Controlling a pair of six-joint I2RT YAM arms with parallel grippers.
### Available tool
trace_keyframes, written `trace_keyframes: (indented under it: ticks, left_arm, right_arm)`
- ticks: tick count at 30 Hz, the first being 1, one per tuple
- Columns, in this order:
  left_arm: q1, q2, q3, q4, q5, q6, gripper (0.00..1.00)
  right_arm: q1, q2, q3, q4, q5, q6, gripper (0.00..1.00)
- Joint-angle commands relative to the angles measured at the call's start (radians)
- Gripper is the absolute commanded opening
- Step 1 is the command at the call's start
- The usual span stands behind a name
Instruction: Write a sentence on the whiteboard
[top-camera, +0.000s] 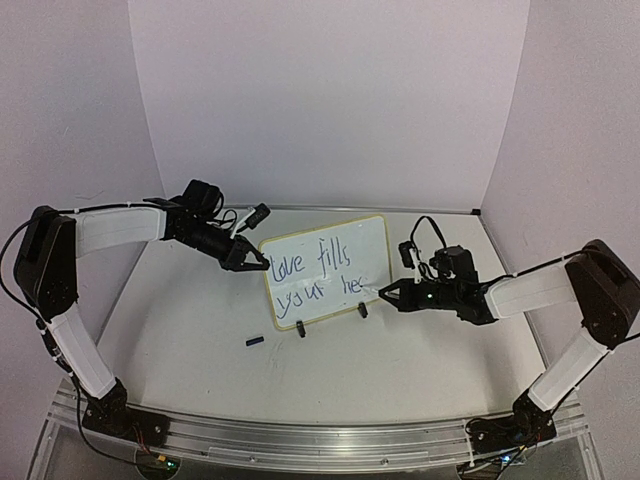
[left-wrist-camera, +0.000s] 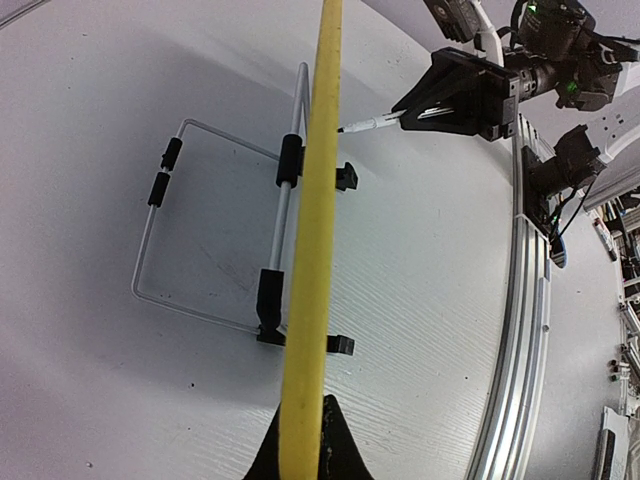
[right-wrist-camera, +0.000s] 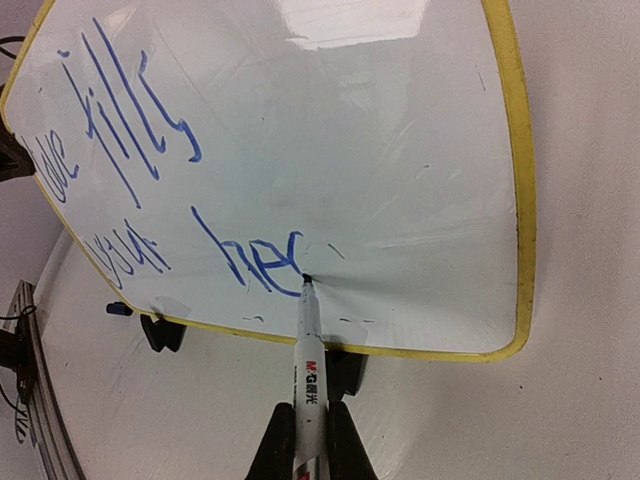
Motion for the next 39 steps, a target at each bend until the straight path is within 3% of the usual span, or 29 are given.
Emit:
trace_keyframes:
  ticks: [1,15,39]
  left_arm:
    - [-0.009,0.013,0.022,-0.048,-0.098,0.058,0.00]
    - [-0.009,0.013,0.022,-0.049,-0.097,0.058,0.00]
    - [-0.009,0.013,0.022,-0.048,-0.098,0.058,0.00]
  right_arm:
    - [-0.005,-0.032,0.019,0.015,0.049,0.002,0.00]
    - [-0.005,-0.060,0.056,0.000,0.031,-0.002,0.00]
    - [-0.005,-0.024,-0.028,0.005,0.076,0.010,0.00]
